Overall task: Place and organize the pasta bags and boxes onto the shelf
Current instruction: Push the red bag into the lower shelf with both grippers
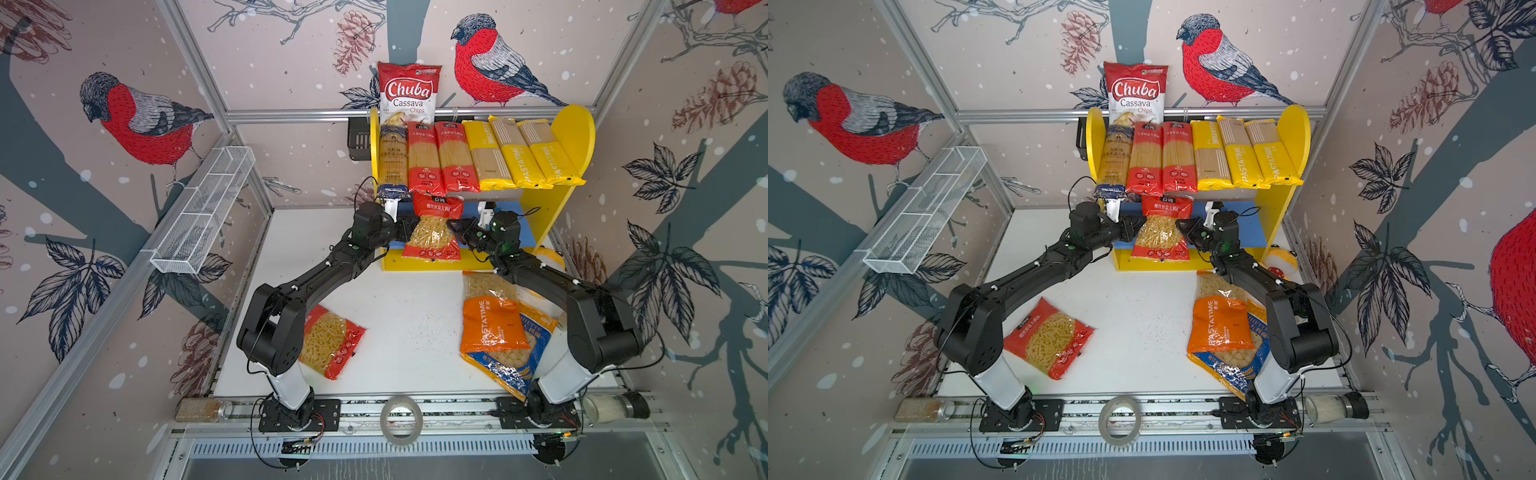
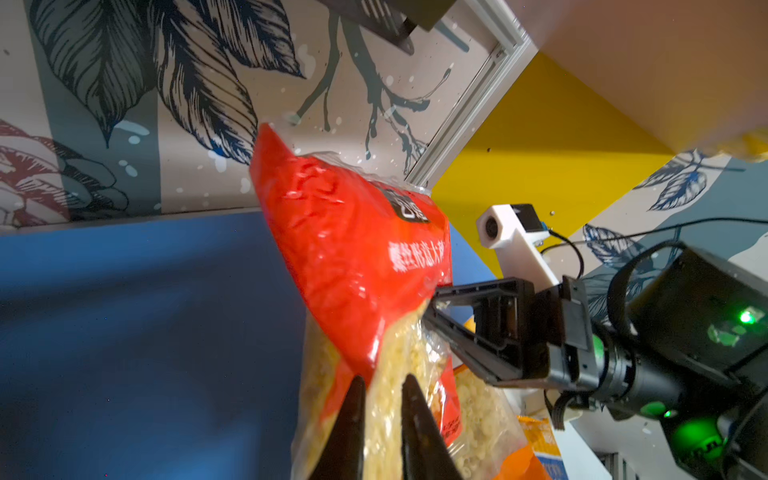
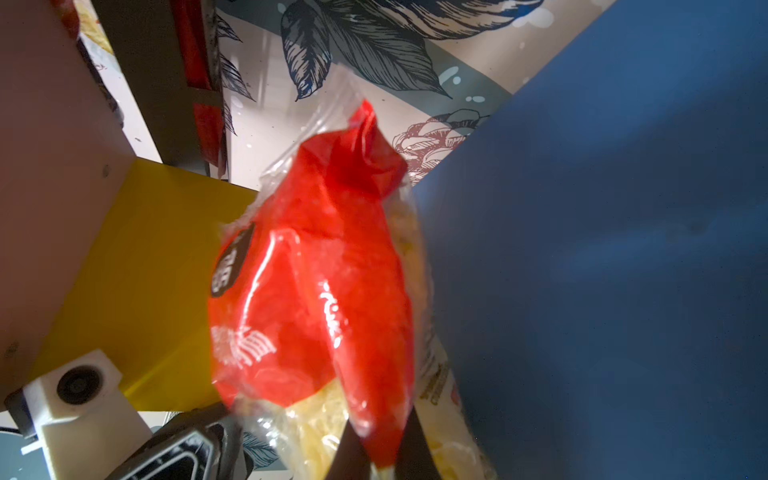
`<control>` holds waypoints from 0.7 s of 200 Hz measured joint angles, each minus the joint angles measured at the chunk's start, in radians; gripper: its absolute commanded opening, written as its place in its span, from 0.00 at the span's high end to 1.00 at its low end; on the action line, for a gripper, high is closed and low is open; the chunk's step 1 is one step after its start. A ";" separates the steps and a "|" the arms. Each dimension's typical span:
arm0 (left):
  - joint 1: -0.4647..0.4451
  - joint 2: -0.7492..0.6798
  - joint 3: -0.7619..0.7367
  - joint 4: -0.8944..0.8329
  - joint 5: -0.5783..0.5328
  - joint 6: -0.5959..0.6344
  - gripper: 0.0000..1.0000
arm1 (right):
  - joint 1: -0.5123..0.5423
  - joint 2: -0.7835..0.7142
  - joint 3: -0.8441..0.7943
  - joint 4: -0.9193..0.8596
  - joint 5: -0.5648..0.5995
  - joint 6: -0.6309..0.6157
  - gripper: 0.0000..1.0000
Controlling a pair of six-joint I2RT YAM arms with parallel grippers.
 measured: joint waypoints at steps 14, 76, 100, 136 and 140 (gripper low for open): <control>0.002 -0.009 -0.014 -0.001 0.001 0.012 0.76 | -0.003 -0.001 -0.008 -0.001 -0.004 0.000 1.00; 0.005 -0.069 -0.076 -0.008 0.012 0.024 0.71 | -0.038 -0.019 -0.003 -0.056 -0.016 -0.006 1.00; 0.005 -0.095 -0.113 0.006 0.026 0.024 0.71 | -0.023 0.025 0.068 -0.076 -0.015 -0.013 1.00; 0.007 -0.134 -0.165 0.031 0.011 0.006 0.70 | 0.036 0.104 0.149 -0.110 -0.014 -0.043 0.92; 0.007 -0.138 -0.171 0.031 0.006 0.002 0.70 | 0.039 0.108 0.153 -0.113 -0.016 -0.047 0.89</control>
